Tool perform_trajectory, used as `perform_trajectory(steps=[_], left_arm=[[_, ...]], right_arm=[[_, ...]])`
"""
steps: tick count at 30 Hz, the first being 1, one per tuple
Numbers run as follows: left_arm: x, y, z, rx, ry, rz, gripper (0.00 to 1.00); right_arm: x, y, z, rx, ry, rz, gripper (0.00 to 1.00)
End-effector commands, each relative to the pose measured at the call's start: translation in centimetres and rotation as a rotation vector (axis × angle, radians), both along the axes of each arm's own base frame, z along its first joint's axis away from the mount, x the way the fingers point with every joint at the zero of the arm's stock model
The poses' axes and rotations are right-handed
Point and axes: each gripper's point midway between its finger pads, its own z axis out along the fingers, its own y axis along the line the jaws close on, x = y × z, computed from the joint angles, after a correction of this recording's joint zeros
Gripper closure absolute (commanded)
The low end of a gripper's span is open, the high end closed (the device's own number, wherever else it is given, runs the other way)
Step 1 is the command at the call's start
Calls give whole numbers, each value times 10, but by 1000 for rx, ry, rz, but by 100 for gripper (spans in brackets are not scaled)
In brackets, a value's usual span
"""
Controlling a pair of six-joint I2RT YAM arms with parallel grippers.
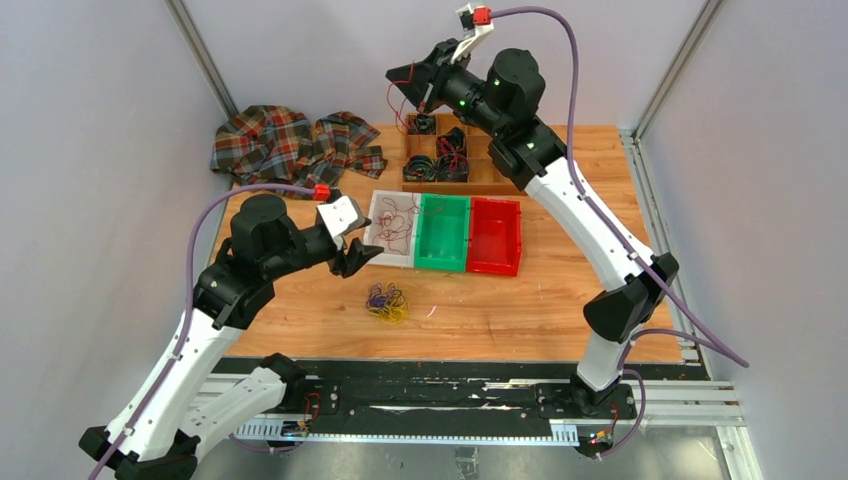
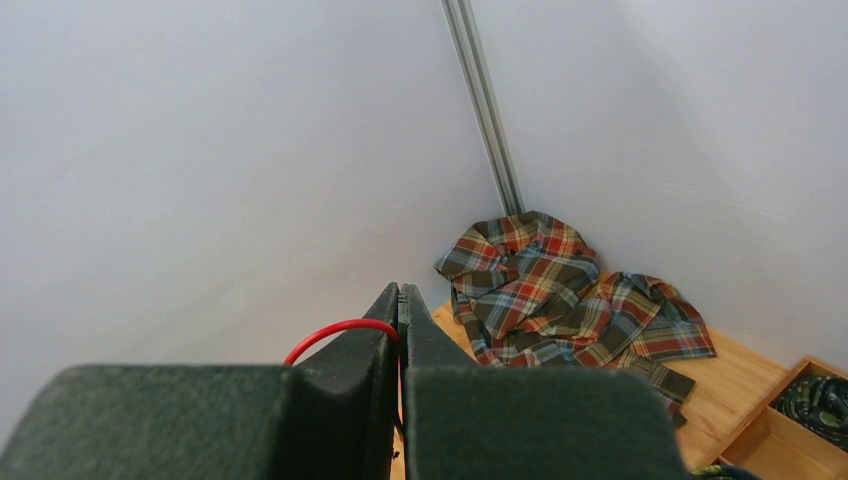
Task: Untangle the cables
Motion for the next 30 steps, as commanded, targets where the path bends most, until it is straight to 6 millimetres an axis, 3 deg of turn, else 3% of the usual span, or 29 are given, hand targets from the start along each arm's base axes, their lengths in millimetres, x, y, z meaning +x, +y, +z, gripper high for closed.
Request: perform_trajectory(steps=[1,9,13,20,23,26,30], left_arm=[[-2,4,-2,16,-12,-2,41],[-3,8,-11,50,-15,3,41],[-4,11,-12,61,-29,6,40],[-7,13,-10,58,-39,8,40],[-8,14,-9,55,-42,10,40],[-9,14,-10,53,-38,12,40],[-8,14,-7,44,-43,19,34]], right_arm=[[9,8,-9,-5,24,9,99],[16,21,-9,14,32,37,100],[11,26,6,36,4,53,99],[-4,17,50,109,-89,49,99],[-7,16,58,122,-103,53,99],[-8,18,61,132,-107,59,99],[-2,25,48,118,-78,65,99]])
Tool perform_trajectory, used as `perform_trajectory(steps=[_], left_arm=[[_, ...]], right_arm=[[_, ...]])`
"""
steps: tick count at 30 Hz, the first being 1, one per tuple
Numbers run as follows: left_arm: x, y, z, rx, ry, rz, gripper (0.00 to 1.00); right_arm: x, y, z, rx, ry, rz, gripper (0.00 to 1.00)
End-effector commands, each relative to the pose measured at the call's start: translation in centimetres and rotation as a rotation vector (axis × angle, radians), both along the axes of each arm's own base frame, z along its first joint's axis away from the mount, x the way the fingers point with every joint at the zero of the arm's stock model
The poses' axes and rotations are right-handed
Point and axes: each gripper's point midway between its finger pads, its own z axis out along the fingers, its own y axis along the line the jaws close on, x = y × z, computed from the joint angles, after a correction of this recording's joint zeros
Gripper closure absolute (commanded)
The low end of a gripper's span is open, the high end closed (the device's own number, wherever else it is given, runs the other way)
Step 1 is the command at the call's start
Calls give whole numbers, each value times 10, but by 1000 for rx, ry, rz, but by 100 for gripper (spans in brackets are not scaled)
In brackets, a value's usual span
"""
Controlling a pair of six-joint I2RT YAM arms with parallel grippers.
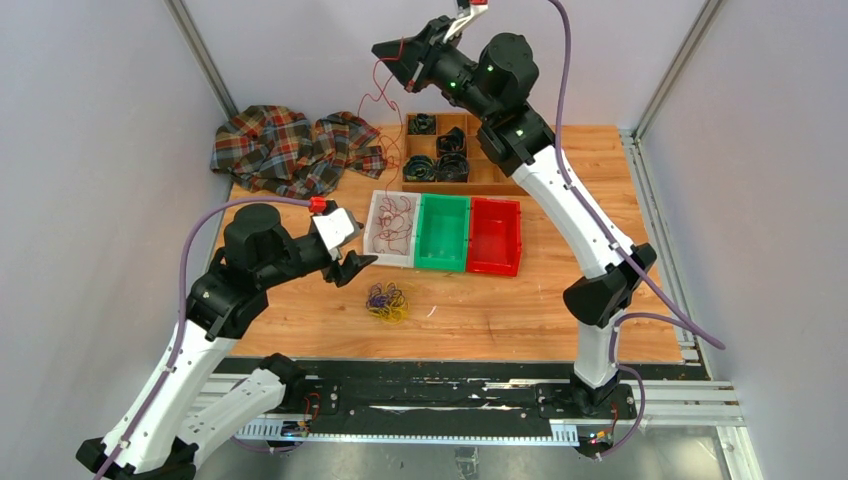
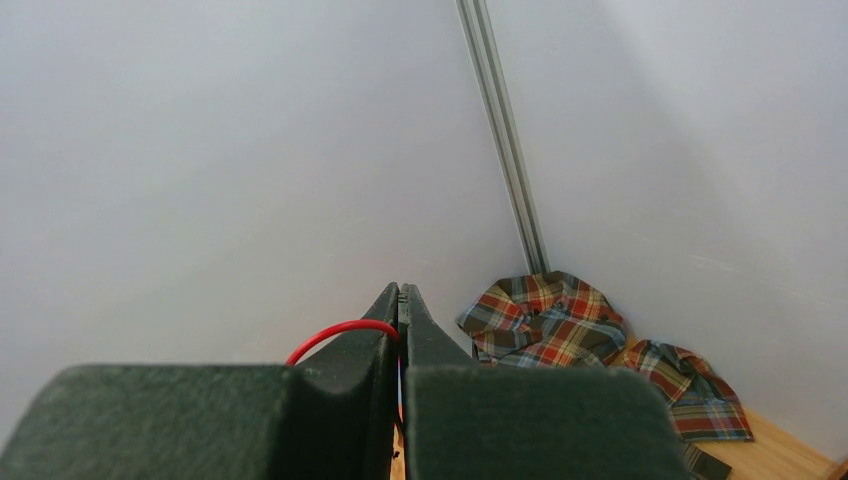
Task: Untangle the cables
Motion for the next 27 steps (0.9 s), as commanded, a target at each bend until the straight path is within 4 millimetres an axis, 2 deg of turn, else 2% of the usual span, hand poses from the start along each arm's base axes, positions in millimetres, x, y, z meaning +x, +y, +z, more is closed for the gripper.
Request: perform_trajectory(steps=[1,5,10,12,14,16,17,22,27], left_arm=[[1,2,2,-10,-9,16,31],[0,3,6,-17,-14,20,25],[0,6,11,-17,-35,31,24],[0,7,13,-18,-42,35,24],[0,8,15,-20,-45,38,24],[0,8,16,-23,-46,41,23],[-1,8,16,-22,-44,40,23],[-1,11,17,-24,-48,55,23],[8,20,31,-36,-105,126,23]], right_arm=[[-7,9,4,22,-1,34,99],[7,21,-36,-29,64,33,99],[29,30,-100,-136,130,-8,99],[36,32,-119,-177,146,-24,99],[41,35,-131,-202,157,-34,100],[41,35,-130,-202,158,-34,99],[47,39,-143,-213,175,-35,99],[51,44,-157,-244,193,-36,99],[39,35,-209,-335,259,-46,99]])
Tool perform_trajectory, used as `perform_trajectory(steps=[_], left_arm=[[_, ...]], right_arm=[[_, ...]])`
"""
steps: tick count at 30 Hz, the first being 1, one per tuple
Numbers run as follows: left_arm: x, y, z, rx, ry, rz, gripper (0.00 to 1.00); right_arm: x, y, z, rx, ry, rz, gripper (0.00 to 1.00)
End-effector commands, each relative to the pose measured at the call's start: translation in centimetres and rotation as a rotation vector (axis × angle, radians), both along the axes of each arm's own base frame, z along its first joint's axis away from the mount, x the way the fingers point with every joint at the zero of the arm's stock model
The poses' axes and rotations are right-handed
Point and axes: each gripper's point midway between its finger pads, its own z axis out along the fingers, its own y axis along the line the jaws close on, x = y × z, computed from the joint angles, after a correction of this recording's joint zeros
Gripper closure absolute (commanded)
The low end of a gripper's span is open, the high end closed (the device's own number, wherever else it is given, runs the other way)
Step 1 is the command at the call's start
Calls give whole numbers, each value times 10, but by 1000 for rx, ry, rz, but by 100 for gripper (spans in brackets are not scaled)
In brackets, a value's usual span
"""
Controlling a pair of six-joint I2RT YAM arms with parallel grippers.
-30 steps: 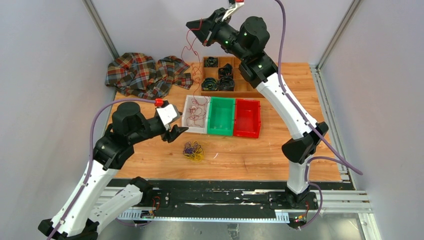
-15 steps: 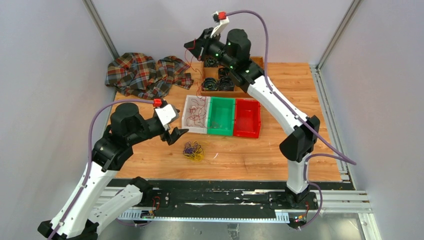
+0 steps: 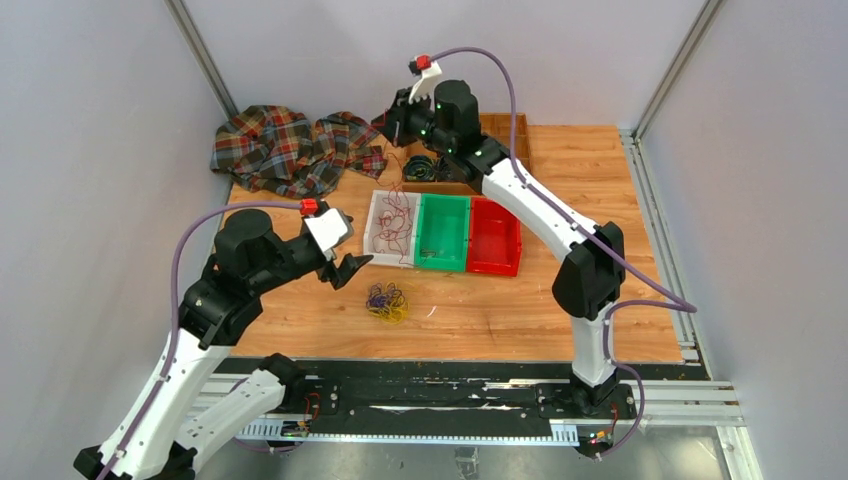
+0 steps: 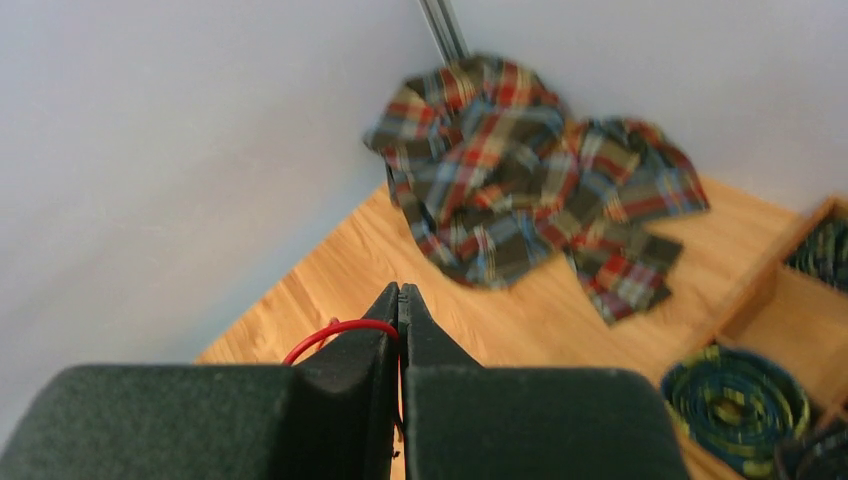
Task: Untangle the cables
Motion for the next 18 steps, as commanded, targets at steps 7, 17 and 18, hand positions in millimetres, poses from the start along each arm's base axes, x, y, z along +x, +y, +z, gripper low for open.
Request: perform_trajectory(steps=[7,17,18], left_arm=[[25,21,29,-5,-102,161,23],[34,28,23,26,-98,212,23],[36,29,21,31,-94,220,23]], right_arm=[[-26,-12,-130,-222,169,7,100],[-17,-19,-252,-556,313,-13,99],[-18,-21,-260,-599,304,-18,99]])
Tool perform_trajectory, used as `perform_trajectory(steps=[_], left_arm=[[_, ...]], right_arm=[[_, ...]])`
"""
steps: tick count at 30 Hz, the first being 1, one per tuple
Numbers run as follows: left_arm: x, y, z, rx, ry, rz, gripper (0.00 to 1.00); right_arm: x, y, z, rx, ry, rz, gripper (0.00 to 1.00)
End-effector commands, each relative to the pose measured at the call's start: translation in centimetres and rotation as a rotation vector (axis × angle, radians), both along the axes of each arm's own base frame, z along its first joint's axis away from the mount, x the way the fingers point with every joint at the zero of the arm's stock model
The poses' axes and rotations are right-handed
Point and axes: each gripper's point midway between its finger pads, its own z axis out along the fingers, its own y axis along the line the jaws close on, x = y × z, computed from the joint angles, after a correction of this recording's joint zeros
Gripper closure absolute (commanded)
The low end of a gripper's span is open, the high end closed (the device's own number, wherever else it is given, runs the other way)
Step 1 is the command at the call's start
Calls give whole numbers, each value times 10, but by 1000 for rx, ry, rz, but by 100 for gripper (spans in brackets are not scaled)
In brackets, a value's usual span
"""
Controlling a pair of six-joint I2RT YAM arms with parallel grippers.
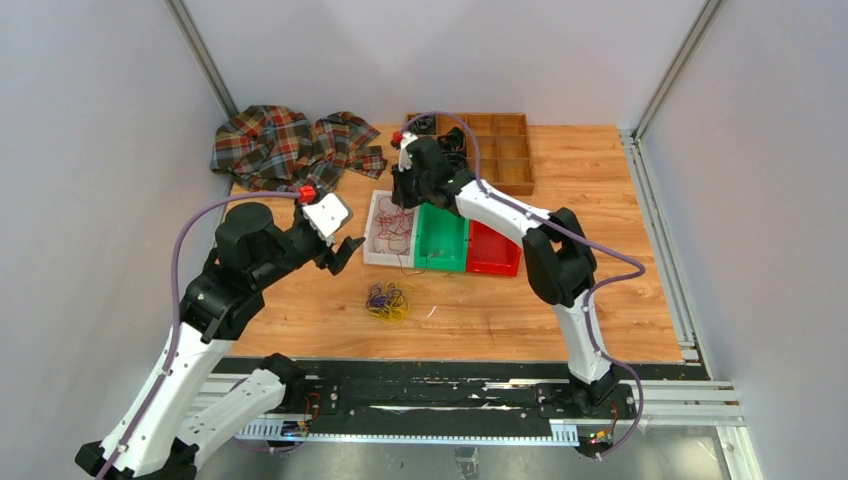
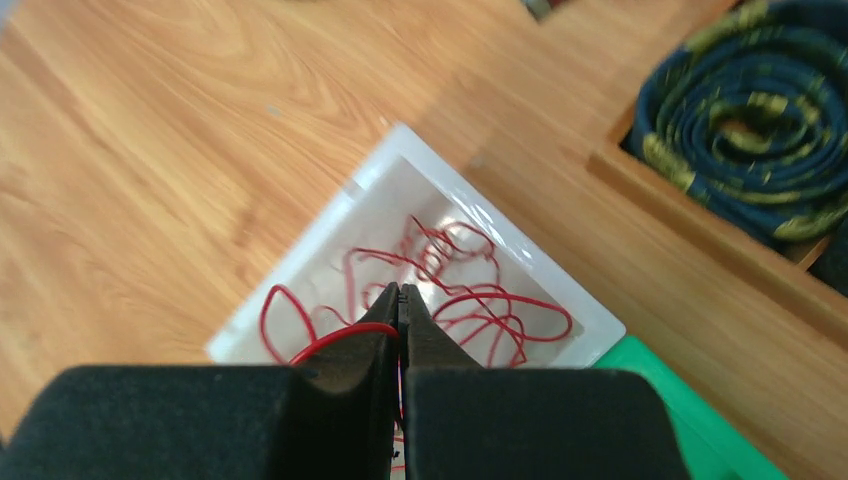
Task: Untangle the cables
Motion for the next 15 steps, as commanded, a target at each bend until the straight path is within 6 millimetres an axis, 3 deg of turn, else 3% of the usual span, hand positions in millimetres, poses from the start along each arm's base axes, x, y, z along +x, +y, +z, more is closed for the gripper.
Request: perform_trajectory(steps=[1,6,9,15], left_arm=[[11,10,9,8,-42,62,23],[15,11,-2,25,5,70,24],[15,10,-2,21,9,65,24],[13,10,-1,27,13,56,24]], right_arm=[[-10,-10,-44,-221,6,11,99],[-10,-20,-70,-349,-3,0,99],[-7,-19,-71,-388,-27,-13,97],[-1,-6,-70,-455,-105,-28,72]])
